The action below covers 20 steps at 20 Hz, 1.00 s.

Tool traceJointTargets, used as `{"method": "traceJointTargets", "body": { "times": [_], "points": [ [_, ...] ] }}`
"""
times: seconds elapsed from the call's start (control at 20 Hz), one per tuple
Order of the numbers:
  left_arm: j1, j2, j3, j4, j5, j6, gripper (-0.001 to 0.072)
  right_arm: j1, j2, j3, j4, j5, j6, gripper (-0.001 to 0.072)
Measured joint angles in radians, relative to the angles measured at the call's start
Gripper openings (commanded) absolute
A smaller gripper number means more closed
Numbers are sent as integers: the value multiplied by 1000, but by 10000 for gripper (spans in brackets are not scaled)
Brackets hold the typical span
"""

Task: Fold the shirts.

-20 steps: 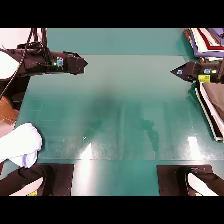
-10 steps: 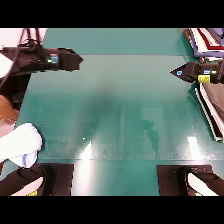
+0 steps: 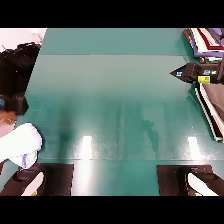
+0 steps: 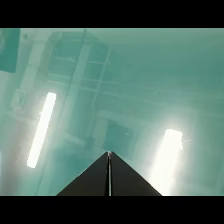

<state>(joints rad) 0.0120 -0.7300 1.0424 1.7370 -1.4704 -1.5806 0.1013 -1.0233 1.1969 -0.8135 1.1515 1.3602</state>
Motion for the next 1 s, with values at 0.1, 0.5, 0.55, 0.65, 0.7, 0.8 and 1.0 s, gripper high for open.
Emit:
{"method": "traceJointTargets", "body": {
  "times": [0.1, 0.5, 0.55, 0.65, 0.7, 0.8, 1.0],
  "points": [
    [55, 17, -132, 27, -6, -8, 667, 0, 0, 0, 0, 0, 0, 21],
    [195, 35, -507, 64, 178, -50, 370, 0, 0, 0, 0, 0, 0, 21],
    [200, 35, -518, 65, 184, -58, 174, 0, 0, 0, 0, 0, 0, 21],
    [206, 35, -524, 67, 187, -71, 107, 0, 0, 0, 0, -1, 0, 21],
    [209, 35, -516, 66, 184, -76, 26, 0, 0, 0, 0, -3, 0, 21],
    [211, 35, -465, 67, 175, -82, 25, 0, 0, 0, 0, -6, 0, 20],
    [201, 35, -195, 53, 144, -84, 24, 0, 3, 30, 7, -29, 0, 20]
  ]
}}
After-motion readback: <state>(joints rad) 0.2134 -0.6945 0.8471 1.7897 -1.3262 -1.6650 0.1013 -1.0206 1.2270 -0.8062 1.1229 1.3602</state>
